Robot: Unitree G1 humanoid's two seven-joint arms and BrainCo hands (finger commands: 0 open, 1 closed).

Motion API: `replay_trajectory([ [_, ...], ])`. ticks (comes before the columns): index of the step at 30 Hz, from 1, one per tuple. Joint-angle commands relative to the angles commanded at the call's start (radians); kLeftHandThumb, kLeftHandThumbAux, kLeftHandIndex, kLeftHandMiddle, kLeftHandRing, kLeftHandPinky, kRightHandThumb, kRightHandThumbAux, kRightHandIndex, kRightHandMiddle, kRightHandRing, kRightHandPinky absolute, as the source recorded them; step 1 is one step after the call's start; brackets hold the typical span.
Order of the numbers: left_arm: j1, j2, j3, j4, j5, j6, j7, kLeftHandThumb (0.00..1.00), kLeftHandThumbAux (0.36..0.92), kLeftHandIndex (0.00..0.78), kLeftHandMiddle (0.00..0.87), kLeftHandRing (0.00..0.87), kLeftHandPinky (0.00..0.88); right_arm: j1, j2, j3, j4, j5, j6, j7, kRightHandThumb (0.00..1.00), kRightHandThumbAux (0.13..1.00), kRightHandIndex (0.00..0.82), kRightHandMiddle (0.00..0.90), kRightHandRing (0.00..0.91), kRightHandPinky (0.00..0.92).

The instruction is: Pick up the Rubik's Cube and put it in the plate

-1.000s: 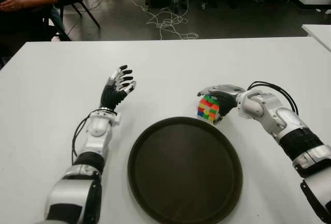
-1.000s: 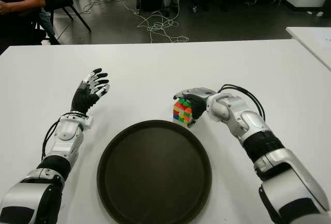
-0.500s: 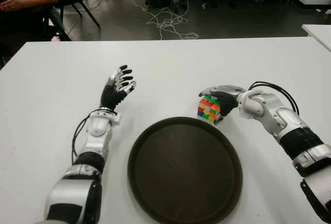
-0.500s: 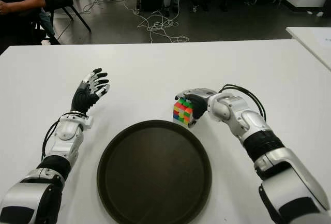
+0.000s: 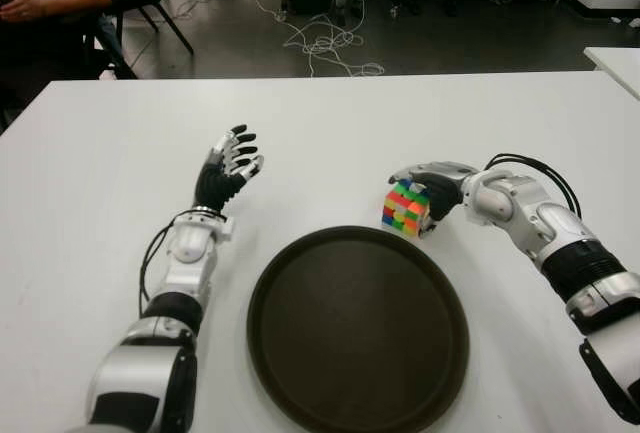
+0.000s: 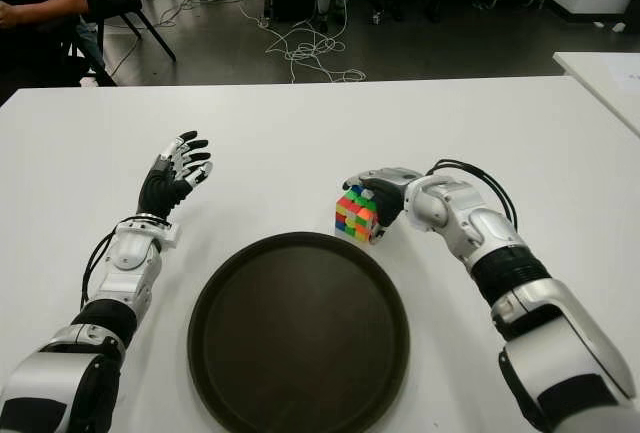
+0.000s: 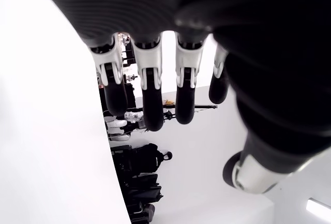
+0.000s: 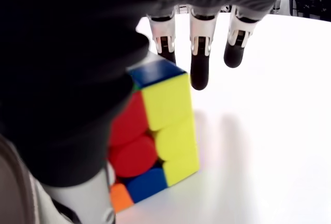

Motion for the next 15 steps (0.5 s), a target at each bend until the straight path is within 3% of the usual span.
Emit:
replay_trajectory([
  [7,0.001,0.001,-0.004,-0.001,0.006,0.003,0.005,0.262,0.703,0.149,0.205,0.209,0.209,0.000,-0.001,-0.001,0.005,-0.001,-0.011,-0.008,0.000,0.890,0.158,0.178,0.194,0.181],
  [15,0.000,0.003,-0.011,0.003,0.014,0.000,0.008,0.249,0.686,0.147,0.213,0.214,0.204,-0.002,0.001,0.004,0.028,-0.006,-0.034,-0.027,0.000,0.895,0.199,0.202,0.209,0.201],
])
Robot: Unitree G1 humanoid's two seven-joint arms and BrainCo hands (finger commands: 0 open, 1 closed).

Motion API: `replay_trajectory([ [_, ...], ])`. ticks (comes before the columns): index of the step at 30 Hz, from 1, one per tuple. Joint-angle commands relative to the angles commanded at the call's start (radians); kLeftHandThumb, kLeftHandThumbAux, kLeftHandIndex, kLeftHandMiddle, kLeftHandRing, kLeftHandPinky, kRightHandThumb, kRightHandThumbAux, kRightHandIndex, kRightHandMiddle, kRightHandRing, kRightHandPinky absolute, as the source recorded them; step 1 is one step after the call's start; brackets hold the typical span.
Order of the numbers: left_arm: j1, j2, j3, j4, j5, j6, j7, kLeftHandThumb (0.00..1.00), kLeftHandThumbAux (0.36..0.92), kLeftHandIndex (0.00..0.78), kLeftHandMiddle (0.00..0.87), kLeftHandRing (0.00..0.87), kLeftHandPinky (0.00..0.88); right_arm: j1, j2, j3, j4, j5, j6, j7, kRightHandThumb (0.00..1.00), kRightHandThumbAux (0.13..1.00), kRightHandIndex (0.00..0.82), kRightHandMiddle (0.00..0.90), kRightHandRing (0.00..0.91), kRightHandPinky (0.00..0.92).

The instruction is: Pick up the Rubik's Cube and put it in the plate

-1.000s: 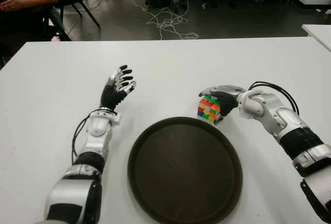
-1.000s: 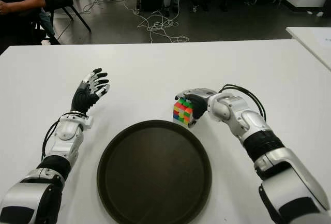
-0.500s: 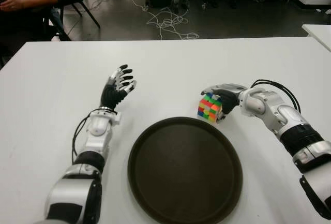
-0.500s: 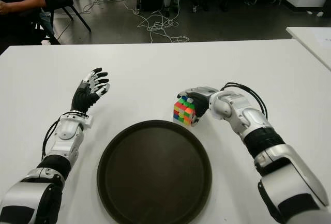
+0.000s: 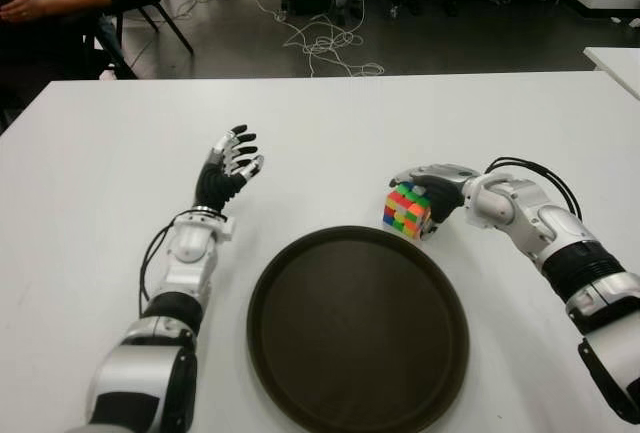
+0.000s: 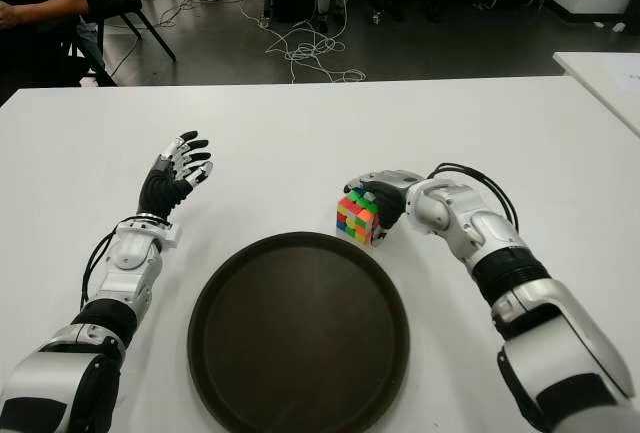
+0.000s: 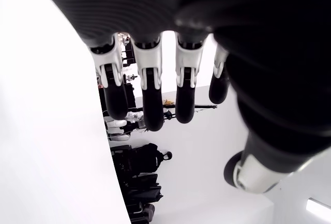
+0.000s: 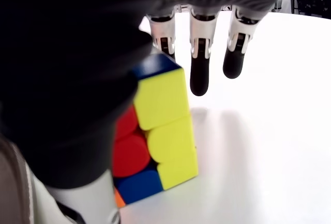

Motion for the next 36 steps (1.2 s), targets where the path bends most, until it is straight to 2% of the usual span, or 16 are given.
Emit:
replay_trajectory([
  [5,0.001,-0.002,0.002,-0.001,-0.001,-0.006,-0.002,0.243,0.683,0.153,0.215,0.217,0.213,-0.004,0.001,0.006,0.009,-0.005,-0.006,0.002,0.000,0.891,0.169,0.178,0.183,0.162],
  [18,0.003,-0.003,0.005,-0.004,-0.003,-0.008,-0.004,0.254,0.696,0.156,0.219,0.220,0.204,-0.009,0.009,0.019,0.004,-0.009,0.021,0.030,0.000,0.886,0.118,0.124,0.132,0.139],
  [27,0.004,-0.003,0.006,-0.005,-0.005,-0.008,-0.007,0.260,0.706,0.150,0.213,0.214,0.205,-0.004,0.002,0.019,-0.010,-0.007,0.013,0.026,0.000,0.889,0.117,0.114,0.119,0.116],
  [30,0.004,-0.003,0.006,-0.005,-0.004,-0.010,-0.007,0.257,0.712,0.148,0.212,0.213,0.210,-0.002,0.002,0.018,-0.007,-0.009,0.005,0.005,0.000,0.896,0.149,0.140,0.145,0.143],
  [33,0.003,-0.003,0.006,-0.005,-0.004,-0.010,-0.006,0.257,0.718,0.148,0.212,0.214,0.212,0.001,0.002,0.019,-0.002,-0.019,-0.006,-0.043,0.001,0.917,0.183,0.201,0.214,0.226],
  [34,0.004,-0.003,0.006,-0.005,-0.004,-0.010,-0.006,0.257,0.722,0.148,0.213,0.215,0.213,0.003,0.001,0.019,-0.002,-0.023,-0.009,-0.062,0.066,0.931,0.215,0.262,0.279,0.289],
  [35,0.003,-0.002,0.006,-0.004,-0.004,-0.009,-0.006,0.257,0.723,0.148,0.213,0.215,0.213,0.006,0.002,0.019,-0.003,-0.034,-0.009,-0.100,0.096,0.935,0.227,0.284,0.302,0.311],
  [36,0.004,-0.002,0.006,-0.004,-0.004,-0.009,-0.007,0.255,0.724,0.149,0.213,0.216,0.212,0.009,0.002,0.020,-0.004,-0.042,-0.008,-0.125,0.310,0.865,0.292,0.312,0.327,0.334],
])
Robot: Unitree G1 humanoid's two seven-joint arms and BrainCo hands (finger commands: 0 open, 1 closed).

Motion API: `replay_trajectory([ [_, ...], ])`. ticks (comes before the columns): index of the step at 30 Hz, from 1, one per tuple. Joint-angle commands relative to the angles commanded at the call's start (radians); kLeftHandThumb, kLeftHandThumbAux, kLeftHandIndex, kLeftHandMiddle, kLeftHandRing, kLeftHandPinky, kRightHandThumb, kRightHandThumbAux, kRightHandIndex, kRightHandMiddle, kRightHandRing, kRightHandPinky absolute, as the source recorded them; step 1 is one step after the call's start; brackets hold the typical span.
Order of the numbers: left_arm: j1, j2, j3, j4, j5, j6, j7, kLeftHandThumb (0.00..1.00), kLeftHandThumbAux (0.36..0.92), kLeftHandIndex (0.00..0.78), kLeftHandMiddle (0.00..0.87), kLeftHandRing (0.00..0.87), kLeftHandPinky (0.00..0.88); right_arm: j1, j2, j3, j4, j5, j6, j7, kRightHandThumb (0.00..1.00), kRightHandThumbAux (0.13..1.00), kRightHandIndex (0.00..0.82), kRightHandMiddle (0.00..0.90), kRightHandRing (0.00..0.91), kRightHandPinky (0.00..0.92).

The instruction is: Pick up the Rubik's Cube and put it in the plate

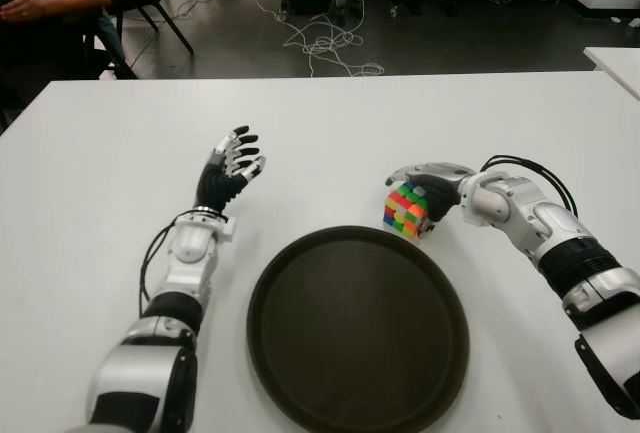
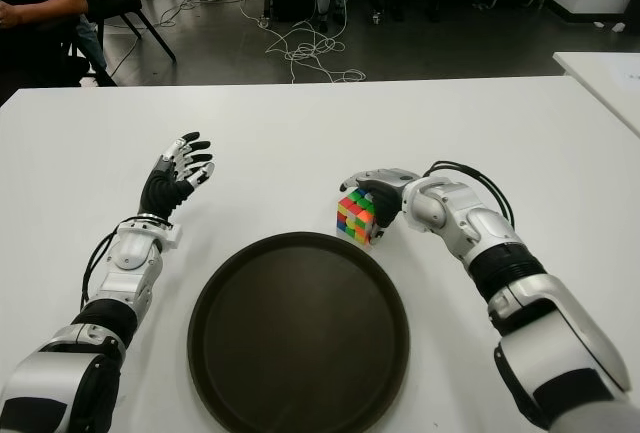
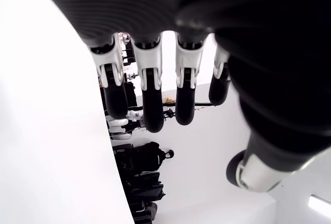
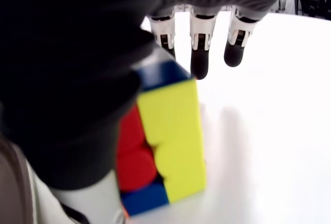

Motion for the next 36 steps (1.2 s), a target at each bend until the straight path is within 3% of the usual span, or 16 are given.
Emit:
replay_trajectory([
  [2,0.000,0.001,0.000,0.000,0.000,-0.001,0.000,0.252,0.723,0.150,0.213,0.216,0.211,0.006,0.003,-0.002,0.000,-0.013,0.005,-0.059,0.536,0.790,0.360,0.339,0.351,0.360],
  [7,0.002,0.000,0.001,-0.002,0.000,-0.005,0.004,0.251,0.719,0.150,0.211,0.213,0.200,0.016,0.010,-0.003,-0.001,-0.038,0.035,-0.160,0.670,0.745,0.402,0.356,0.363,0.377],
  [18,0.003,0.000,0.002,-0.006,0.000,0.003,0.006,0.242,0.713,0.143,0.201,0.201,0.189,0.027,0.021,-0.008,0.000,-0.045,0.086,-0.245,0.697,0.734,0.413,0.418,0.424,0.414],
  [28,0.004,0.000,0.001,-0.008,0.002,0.007,0.009,0.237,0.683,0.149,0.213,0.208,0.167,0.023,0.018,0.000,0.015,-0.053,0.087,-0.281,0.694,0.732,0.415,0.470,0.474,0.447],
  [36,0.004,-0.002,0.005,-0.009,-0.003,0.005,0.004,0.248,0.702,0.141,0.209,0.212,0.195,0.017,0.017,0.003,0.040,-0.055,0.082,-0.307,0.693,0.732,0.416,0.471,0.474,0.445],
])
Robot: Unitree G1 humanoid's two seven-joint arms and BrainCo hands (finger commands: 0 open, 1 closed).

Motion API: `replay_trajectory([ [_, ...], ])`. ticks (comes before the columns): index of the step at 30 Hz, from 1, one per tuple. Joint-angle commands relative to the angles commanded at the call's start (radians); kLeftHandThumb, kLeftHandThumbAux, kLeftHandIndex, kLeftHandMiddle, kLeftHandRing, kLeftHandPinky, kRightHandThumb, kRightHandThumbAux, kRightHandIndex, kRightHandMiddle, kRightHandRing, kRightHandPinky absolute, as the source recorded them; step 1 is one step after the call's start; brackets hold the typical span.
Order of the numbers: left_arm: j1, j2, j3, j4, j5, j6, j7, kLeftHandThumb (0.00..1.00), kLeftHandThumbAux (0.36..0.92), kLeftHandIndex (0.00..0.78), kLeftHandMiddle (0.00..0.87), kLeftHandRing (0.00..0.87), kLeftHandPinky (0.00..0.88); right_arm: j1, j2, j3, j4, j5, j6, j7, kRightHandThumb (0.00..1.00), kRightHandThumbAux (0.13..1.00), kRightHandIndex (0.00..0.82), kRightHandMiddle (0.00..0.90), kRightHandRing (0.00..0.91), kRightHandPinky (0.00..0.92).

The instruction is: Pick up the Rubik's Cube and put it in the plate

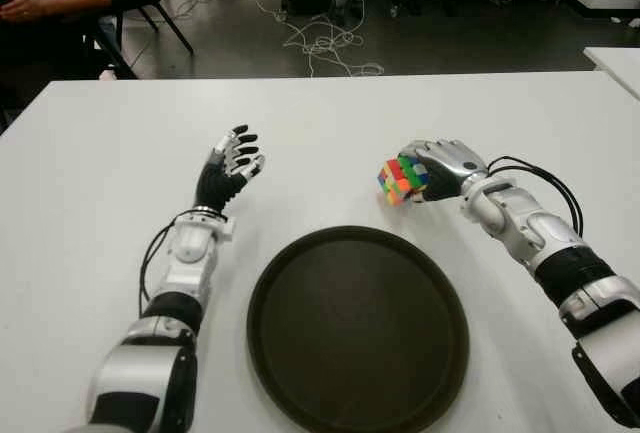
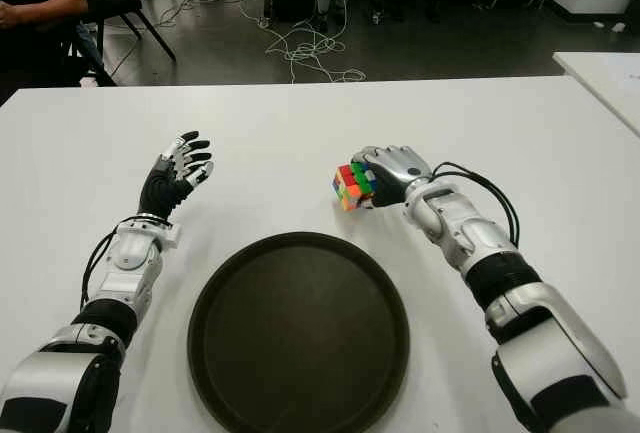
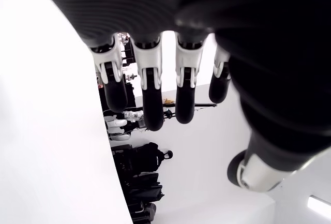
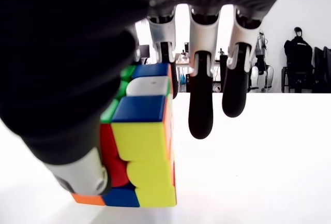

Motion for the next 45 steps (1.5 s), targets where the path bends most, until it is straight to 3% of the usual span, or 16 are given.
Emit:
replay_trajectory([
  [13,-0.001,0.001,0.003,0.002,0.001,-0.004,0.001,0.262,0.708,0.155,0.221,0.220,0.199,-0.008,-0.002,0.005,0.021,-0.004,-0.004,-0.032,0.692,0.731,0.416,0.464,0.465,0.430],
  [20,-0.002,0.002,0.003,0.005,0.001,-0.002,0.001,0.258,0.693,0.151,0.211,0.214,0.205,0.017,-0.038,-0.033,-0.067,0.013,-0.015,-0.074,0.692,0.732,0.416,0.471,0.474,0.438],
  [24,-0.002,0.003,0.003,0.006,0.002,-0.003,0.000,0.258,0.689,0.149,0.209,0.215,0.216,0.077,-0.086,-0.086,-0.203,0.025,-0.018,-0.103,0.692,0.732,0.415,0.475,0.480,0.445],
  [27,-0.003,0.003,0.004,0.006,0.002,-0.004,0.000,0.255,0.686,0.148,0.209,0.215,0.216,0.117,-0.093,-0.120,-0.296,0.024,-0.004,-0.124,0.691,0.733,0.415,0.476,0.482,0.451],
  [30,-0.001,0.001,0.004,0.000,0.001,-0.004,0.000,0.258,0.700,0.149,0.209,0.213,0.210,0.188,-0.092,-0.195,-0.486,0.035,-0.022,-0.208,0.692,0.734,0.415,0.481,0.495,0.476],
  [35,-0.003,0.000,0.003,0.001,0.002,-0.002,0.002,0.267,0.718,0.150,0.209,0.212,0.209,0.228,-0.085,-0.237,-0.579,0.031,-0.034,-0.242,0.694,0.735,0.415,0.490,0.515,0.513],
  [38,-0.005,0.000,0.004,0.003,0.004,-0.002,0.007,0.260,0.724,0.153,0.213,0.213,0.204,0.300,-0.074,-0.285,-0.715,0.037,-0.058,-0.291,0.694,0.735,0.416,0.510,0.542,0.557],
  [45,-0.005,-0.001,0.004,0.002,0.002,0.000,0.006,0.256,0.726,0.153,0.216,0.207,0.163,0.329,-0.038,-0.341,-0.797,0.076,-0.106,-0.309,0.700,0.732,0.419,0.601,0.652,0.697],
])
